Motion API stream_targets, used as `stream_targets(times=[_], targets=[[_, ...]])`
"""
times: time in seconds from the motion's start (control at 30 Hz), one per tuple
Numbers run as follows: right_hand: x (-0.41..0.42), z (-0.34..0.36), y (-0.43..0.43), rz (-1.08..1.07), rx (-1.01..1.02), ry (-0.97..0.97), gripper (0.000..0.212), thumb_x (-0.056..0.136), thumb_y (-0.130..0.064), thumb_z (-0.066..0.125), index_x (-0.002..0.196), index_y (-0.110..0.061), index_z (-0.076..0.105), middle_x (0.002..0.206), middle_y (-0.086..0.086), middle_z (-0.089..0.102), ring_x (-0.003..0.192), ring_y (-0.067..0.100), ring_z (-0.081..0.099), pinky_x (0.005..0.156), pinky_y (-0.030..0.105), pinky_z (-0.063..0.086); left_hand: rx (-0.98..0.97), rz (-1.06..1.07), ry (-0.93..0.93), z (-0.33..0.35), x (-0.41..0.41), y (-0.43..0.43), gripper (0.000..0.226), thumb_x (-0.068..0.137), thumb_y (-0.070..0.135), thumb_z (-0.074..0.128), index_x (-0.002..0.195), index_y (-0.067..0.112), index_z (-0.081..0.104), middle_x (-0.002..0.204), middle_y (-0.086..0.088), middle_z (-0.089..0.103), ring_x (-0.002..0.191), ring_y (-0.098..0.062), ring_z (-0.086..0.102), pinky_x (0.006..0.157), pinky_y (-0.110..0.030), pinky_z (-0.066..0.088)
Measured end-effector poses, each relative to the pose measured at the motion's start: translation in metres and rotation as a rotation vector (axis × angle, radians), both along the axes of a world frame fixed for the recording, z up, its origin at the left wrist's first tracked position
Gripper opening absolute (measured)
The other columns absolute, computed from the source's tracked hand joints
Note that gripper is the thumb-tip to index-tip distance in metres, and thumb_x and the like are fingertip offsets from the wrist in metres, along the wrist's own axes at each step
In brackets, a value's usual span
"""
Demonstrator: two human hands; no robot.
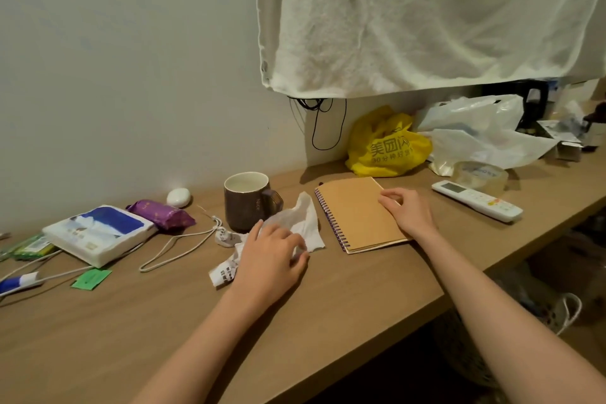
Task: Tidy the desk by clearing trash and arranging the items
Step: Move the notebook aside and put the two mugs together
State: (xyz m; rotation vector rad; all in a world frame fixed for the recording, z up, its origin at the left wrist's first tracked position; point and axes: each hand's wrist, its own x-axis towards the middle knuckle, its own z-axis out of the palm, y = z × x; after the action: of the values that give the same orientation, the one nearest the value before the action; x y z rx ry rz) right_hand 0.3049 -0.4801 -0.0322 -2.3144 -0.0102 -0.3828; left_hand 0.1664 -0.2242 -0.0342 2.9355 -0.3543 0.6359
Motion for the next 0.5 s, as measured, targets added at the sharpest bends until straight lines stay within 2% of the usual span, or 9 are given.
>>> stream_targets(times=[0.1, 0.2, 0.3, 0.37, 0.43, 0.5], targets=[[0.009, -0.002, 0.01, -0.018, -0.226, -0.036, 0.03, 0.092, -0.039, 0.058, 0.117, -0.025, 0.068, 0.116, 0.011, 0.059, 0.108, 0.03, 0.058, 0.084, 0.037, 0.045, -0.01, 0.016, -0.054, -0.002, 0.001, 0.005, 0.027, 0.088, 0.052, 0.048, 0.095, 0.033, 0.065, 0.102, 0.012, 0.064, 0.11, -0.011, 0.051, 0.11, -0.034, 0.028], [0.01, 0.001, 0.019, -0.046, -0.441, -0.072, 0.03, 0.096, -0.034, 0.051, 0.121, -0.026, 0.065, 0.125, 0.009, 0.056, 0.116, 0.029, 0.048, 0.093, 0.042, 0.042, 0.009, 0.04, -0.092, -0.002, 0.003, 0.011, 0.03, 0.085, 0.056, 0.048, 0.087, 0.032, 0.065, 0.096, 0.011, 0.061, 0.102, -0.012, 0.051, 0.099, -0.03, 0.034], [-0.006, 0.009, 0.034, -0.02, -0.503, -0.109, 0.034, 0.097, -0.037, 0.047, 0.128, -0.028, 0.06, 0.134, 0.005, 0.054, 0.121, 0.029, 0.043, 0.099, 0.044, 0.036, -0.006, 0.062, -0.119, -0.001, 0.005, 0.013, 0.031, 0.082, 0.059, 0.051, 0.085, 0.031, 0.063, 0.099, 0.01, 0.056, 0.097, -0.012, 0.047, 0.09, -0.029, 0.037], [-0.023, 0.013, 0.046, 0.014, -0.594, -0.001, 0.045, 0.096, -0.05, 0.041, 0.136, -0.031, 0.05, 0.149, 0.007, 0.04, 0.135, 0.036, 0.03, 0.11, 0.052, 0.023, -0.004, 0.065, -0.157, 0.002, 0.005, 0.012, 0.03, 0.08, 0.057, 0.055, 0.088, 0.028, 0.061, 0.102, 0.008, 0.053, 0.096, -0.013, 0.045, 0.084, -0.029, 0.038], [-0.038, 0.011, 0.054, 0.045, -0.759, 0.143, 0.063, 0.091, -0.066, 0.031, 0.146, -0.035, 0.032, 0.16, 0.009, 0.017, 0.144, 0.044, 0.004, 0.113, 0.061, -0.001, -0.002, 0.042, -0.189, 0.004, 0.004, 0.012, 0.03, 0.08, 0.053, 0.056, 0.095, 0.027, 0.059, 0.107, 0.005, 0.053, 0.099, -0.015, 0.044, 0.081, -0.029, 0.037], [-0.047, 0.007, 0.057, 0.106, -0.763, 0.274, 0.075, 0.085, -0.077, 0.022, 0.15, -0.039, 0.016, 0.162, 0.009, 0.006, 0.144, 0.046, 0.0, 0.112, 0.063, -0.003, 0.026, 0.009, -0.162, 0.005, 0.002, 0.011, 0.038, 0.083, 0.054, 0.052, 0.111, 0.03, 0.056, 0.121, 0.003, 0.051, 0.111, -0.018, 0.041, 0.089, -0.032, 0.037]])
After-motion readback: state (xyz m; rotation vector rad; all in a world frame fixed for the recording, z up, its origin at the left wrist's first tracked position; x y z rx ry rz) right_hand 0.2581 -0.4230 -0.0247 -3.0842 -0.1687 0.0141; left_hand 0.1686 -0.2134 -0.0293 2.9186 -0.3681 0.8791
